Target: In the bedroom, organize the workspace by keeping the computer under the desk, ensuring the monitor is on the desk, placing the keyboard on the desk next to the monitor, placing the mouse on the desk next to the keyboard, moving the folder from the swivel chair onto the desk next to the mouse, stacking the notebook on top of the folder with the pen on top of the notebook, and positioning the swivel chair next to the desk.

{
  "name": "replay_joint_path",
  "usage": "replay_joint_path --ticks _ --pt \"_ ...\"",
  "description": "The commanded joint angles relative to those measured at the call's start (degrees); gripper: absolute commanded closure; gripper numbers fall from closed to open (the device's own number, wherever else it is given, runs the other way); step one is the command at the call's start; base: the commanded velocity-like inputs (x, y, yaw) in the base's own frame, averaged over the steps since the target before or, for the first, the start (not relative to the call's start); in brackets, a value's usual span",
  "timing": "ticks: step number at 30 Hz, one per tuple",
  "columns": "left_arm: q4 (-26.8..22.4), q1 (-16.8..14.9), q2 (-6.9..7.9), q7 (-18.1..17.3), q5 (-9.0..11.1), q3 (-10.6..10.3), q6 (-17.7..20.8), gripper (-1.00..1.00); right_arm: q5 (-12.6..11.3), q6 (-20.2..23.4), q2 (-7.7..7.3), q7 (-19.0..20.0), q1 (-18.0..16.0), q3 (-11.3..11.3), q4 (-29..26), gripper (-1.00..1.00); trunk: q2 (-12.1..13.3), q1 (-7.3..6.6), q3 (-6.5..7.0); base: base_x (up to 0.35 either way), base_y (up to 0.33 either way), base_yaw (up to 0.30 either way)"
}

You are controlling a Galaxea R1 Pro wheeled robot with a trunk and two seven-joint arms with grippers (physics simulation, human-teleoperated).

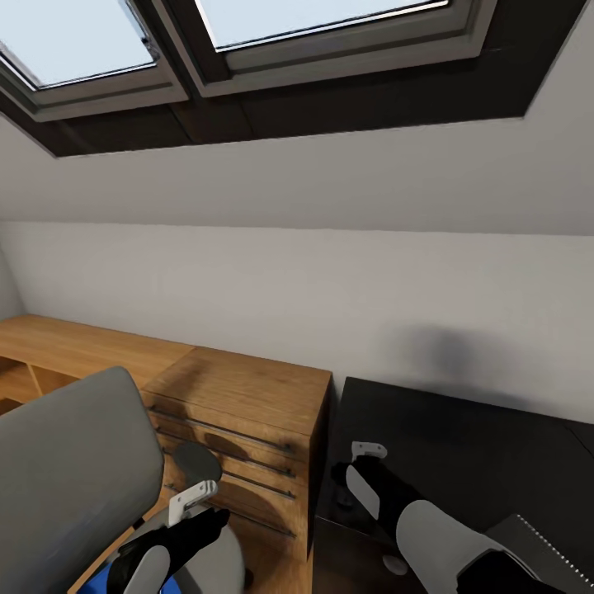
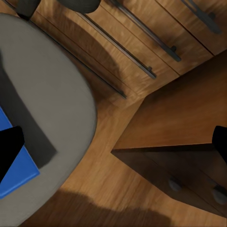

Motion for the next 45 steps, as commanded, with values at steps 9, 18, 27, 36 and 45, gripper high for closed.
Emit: replay_joint_path --ticks 9,18,27,36,45 --pt "-0.07 -0.05 0.04 0.59 0.57 -0.17 0.01 -1.0 -0.46 0.99 0.47 -0.27 -0.09 0.57 -0.06 -1.0 -0.05 0.01 -0.08 0.0 0.0 0.0" --pt "-0.18 -0.05 0.08 0.59 0.57 -0.12 0.01 -1.0 -0.42 1.44 1.79 -0.2 -0.05 0.59 -0.03 -1.0 -0.05 0.01 -0.08 0.0 0.0 0.0" --pt "-0.27 -0.05 0.09 0.59 0.66 -0.18 0.01 -1.0 -0.5 1.49 1.64 -0.36 -0.08 0.29 -0.11 -1.0 -0.05 0.01 -0.08 0.0 0.0 0.0" --pt "-0.25 -0.05 0.01 0.59 0.66 -0.2 0.01 -1.0 -0.49 1.35 1.49 -0.24 -0.05 0.11 1.91 -1.0 -0.05 0.01 -0.08 0.0 0.0 0.0" --pt "-0.17 -0.05 0.0 0.59 0.66 -0.28 0.01 -1.0 -0.51 1.08 1.41 0.56 -0.04 0.15 2.89 -1.0 -0.05 0.01 -0.08 0.0 0.0 0.0"
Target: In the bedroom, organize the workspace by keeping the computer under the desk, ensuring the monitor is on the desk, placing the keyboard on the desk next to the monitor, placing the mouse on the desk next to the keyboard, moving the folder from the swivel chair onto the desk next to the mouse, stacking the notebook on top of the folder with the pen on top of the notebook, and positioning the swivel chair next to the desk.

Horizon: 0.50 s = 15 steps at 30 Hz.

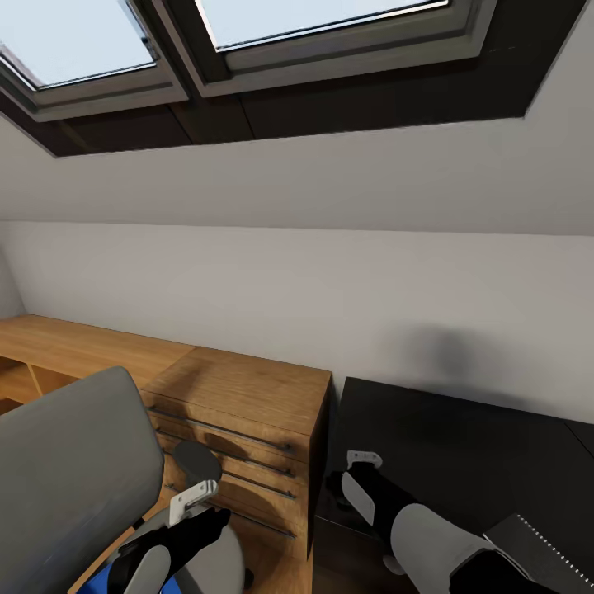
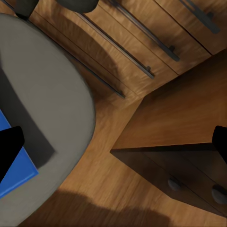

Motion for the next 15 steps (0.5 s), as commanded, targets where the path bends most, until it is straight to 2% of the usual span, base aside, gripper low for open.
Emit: replay_joint_path --ticks 1,8,13,15 --pt "-0.07 -0.05 0.05 0.59 0.57 -0.11 0.01 -1.0 -0.5 0.23 -0.04 -0.39 -0.03 0.49 -0.12 -1.0 -0.05 0.01 -0.08 0.0 0.0 0.0" --pt "-0.06 -0.05 0.05 0.59 0.57 -0.12 0.01 -1.0 -0.41 0.08 -0.06 -0.37 -0.05 0.55 -0.15 -1.0 -0.05 0.01 -0.08 0.0 0.0 0.0" --pt "-0.06 -0.05 0.05 0.59 0.51 -0.17 0.01 -1.0 -0.41 -0.05 -0.04 -0.37 -0.04 0.69 -0.13 -1.0 -2.06 1.1 -0.97 0.0 0.0 0.0" --pt "-0.06 -0.05 0.05 0.59 0.49 -0.19 0.01 -1.0 -0.41 -0.08 -0.04 -0.37 -0.03 0.71 -0.12 -1.0 -2.06 1.1 -0.97 0.0 0.0 0.0"
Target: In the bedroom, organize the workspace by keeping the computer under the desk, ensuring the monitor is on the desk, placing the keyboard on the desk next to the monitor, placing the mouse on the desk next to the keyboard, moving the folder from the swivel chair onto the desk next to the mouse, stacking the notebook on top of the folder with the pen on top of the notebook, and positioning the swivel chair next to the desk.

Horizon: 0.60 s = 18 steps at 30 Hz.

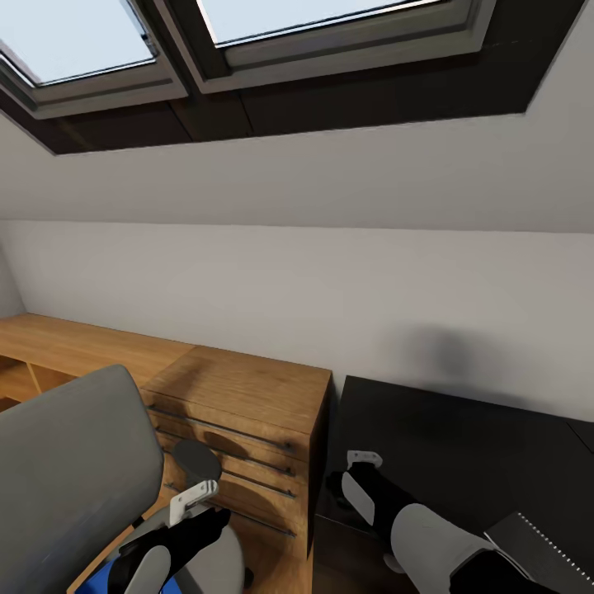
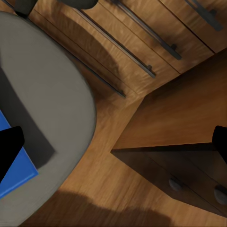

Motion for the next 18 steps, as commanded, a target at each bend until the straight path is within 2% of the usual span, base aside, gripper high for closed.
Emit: replay_joint_path --ticks 1,5,15,18 --pt "-0.07 -0.05 0.05 0.59 0.59 -0.12 0.01 -1.0 -0.49 0.26 -0.04 -0.41 -0.03 0.49 -0.12 -1.0 -0.05 0.01 -0.07 0.0 0.0 0.0" --pt "-0.07 -0.05 0.05 0.59 0.62 -0.12 0.01 -1.0 -0.49 0.25 -0.05 -0.41 -0.04 0.5 -0.13 -1.0 -0.05 0.01 -0.07 0.0 0.0 0.0" --pt "-0.13 -0.05 0.05 0.59 0.56 -0.12 0.0 -1.0 -0.49 0.23 -0.05 -0.41 -0.03 0.5 -0.14 -1.0 -4.06 2.2 -1.87 0.0 0.0 0.0" --pt "-0.15 -0.05 0.05 0.59 0.56 -0.12 0.0 -1.0 -0.49 0.23 -0.05 -0.41 -0.02 0.5 -0.14 -1.0 -4.06 2.2 -1.87 0.0 0.0 0.0"
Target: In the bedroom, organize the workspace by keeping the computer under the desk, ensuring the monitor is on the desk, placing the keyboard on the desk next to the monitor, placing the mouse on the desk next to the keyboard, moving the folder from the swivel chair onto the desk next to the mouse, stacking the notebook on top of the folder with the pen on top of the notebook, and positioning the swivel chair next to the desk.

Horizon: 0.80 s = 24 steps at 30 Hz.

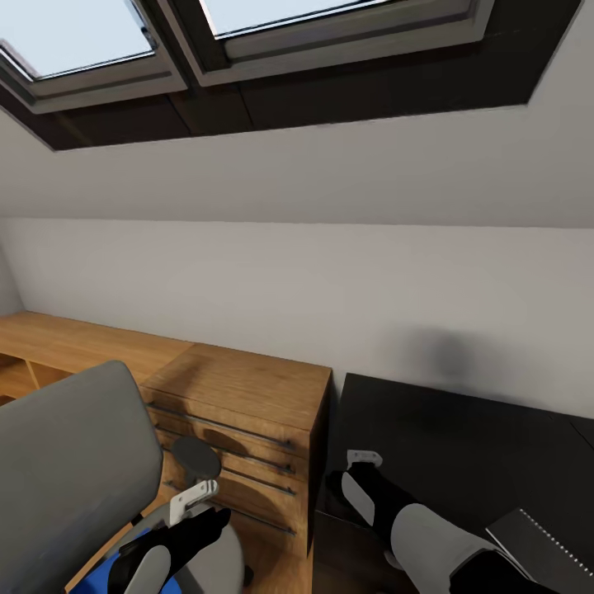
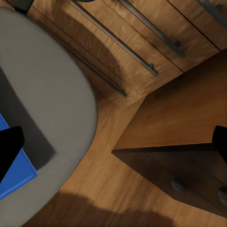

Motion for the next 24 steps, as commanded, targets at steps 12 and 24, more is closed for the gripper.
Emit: replay_joint_path --ticks 12,24 --pt "-0.04 -0.05 0.05 0.6 0.66 -0.11 0.01 -1.0 -0.78 0.17 0.04 -0.34 -0.01 0.38 0.02 1.0 -0.04 0.01 -0.08 0.0 0.0 0.0" --pt "-0.01 -0.05 0.04 0.6 0.66 -0.11 0.01 -1.0 -0.83 0.17 -0.04 -0.35 -0.01 0.32 -0.06 1.0 -0.04 0.01 -0.08 0.0 0.0 0.0"
